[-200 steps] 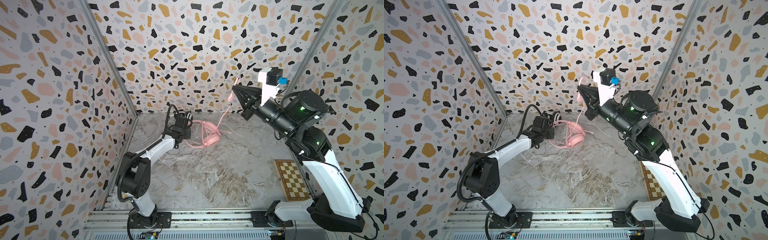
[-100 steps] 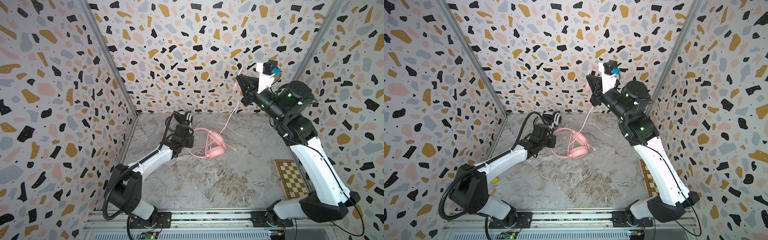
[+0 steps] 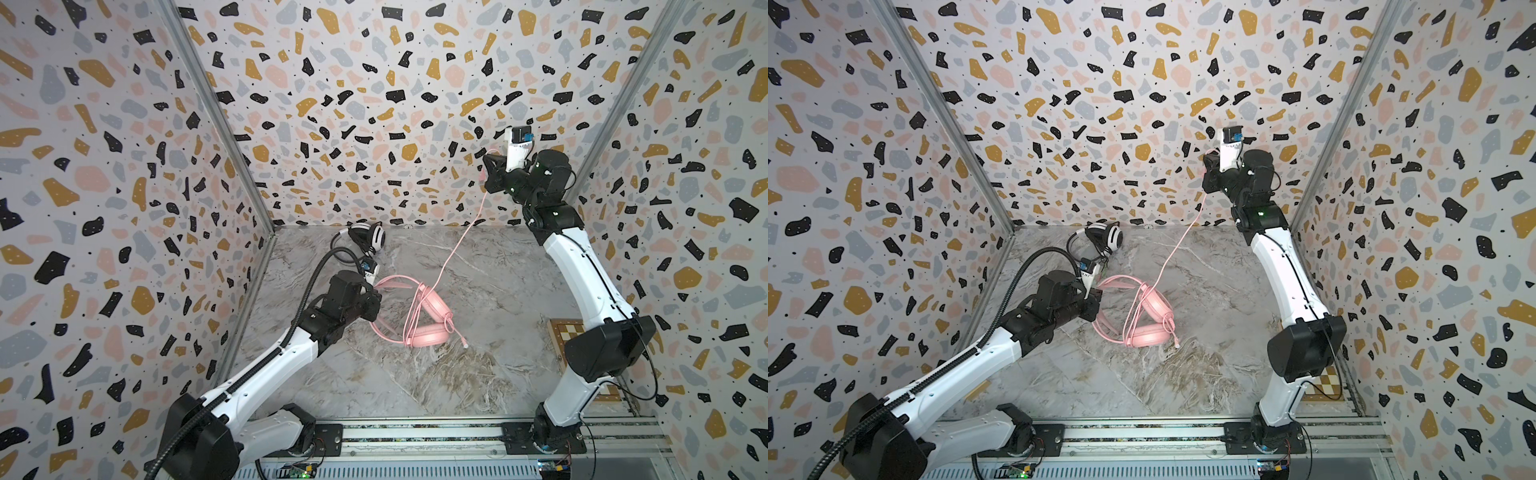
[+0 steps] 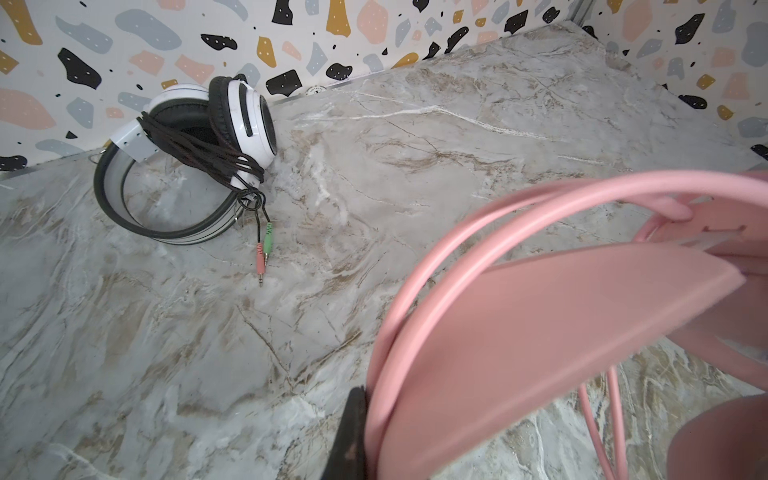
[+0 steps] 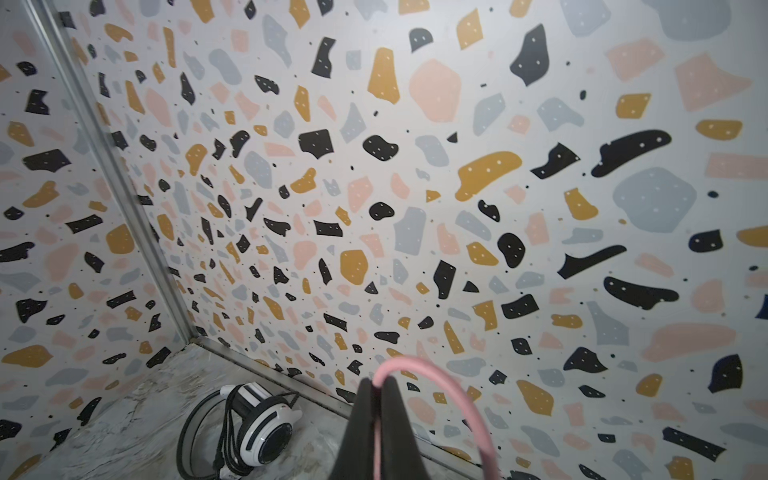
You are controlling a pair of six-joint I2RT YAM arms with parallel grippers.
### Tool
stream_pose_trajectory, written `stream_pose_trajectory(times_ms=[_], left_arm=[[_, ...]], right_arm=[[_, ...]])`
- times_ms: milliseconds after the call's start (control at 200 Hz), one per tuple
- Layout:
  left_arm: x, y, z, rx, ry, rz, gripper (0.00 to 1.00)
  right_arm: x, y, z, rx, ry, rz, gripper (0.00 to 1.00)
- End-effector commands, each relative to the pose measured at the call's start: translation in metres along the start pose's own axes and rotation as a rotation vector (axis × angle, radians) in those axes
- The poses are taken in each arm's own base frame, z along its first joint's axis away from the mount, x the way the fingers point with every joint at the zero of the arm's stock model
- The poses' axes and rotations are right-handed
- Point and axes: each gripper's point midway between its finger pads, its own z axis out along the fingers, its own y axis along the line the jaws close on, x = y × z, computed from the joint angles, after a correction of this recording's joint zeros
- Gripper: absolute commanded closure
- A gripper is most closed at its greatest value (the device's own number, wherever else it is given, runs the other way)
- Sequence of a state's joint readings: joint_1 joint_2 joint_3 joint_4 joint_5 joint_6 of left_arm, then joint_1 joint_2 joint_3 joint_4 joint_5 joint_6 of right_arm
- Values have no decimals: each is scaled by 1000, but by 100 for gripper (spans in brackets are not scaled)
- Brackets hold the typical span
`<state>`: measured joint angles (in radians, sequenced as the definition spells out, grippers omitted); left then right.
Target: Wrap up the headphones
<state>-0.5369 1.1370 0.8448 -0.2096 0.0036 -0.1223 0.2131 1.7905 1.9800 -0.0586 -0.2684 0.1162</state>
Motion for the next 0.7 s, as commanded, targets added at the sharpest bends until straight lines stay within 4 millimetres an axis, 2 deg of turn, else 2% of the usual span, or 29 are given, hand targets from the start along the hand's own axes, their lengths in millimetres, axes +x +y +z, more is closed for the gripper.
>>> stream_pose_trajectory(times_ms=[0,185,290,370,385,425,511,561,696], left_arm=[[-34,-38,-18,220,-125,22,100],[-32,-66,-32,380,-109,92,100],[-54,-74,-57,438,-222,59,100],[-80,-71,-75,432,-322,20,100],[-85,-70,-78,429,-338,14,100],[-99,-69,-86,426,-374,3,100],[-127,-66,-98,425,-441,-20,100],[-143,-65,-103,429,-476,-36,100],[-176,-54,-103,407,-552,-133,100]], right_arm=[[-21,-12,0,-3,-57,27,100],[38,-42,25,42,68,52,100],[71,-46,28,37,123,89,100],[90,-39,20,29,135,115,100],[88,-36,17,27,126,116,100],[102,-30,11,26,138,123,100],[116,-13,-2,17,152,124,100],[127,-3,-10,2,170,130,100],[133,34,-37,-56,152,152,100]])
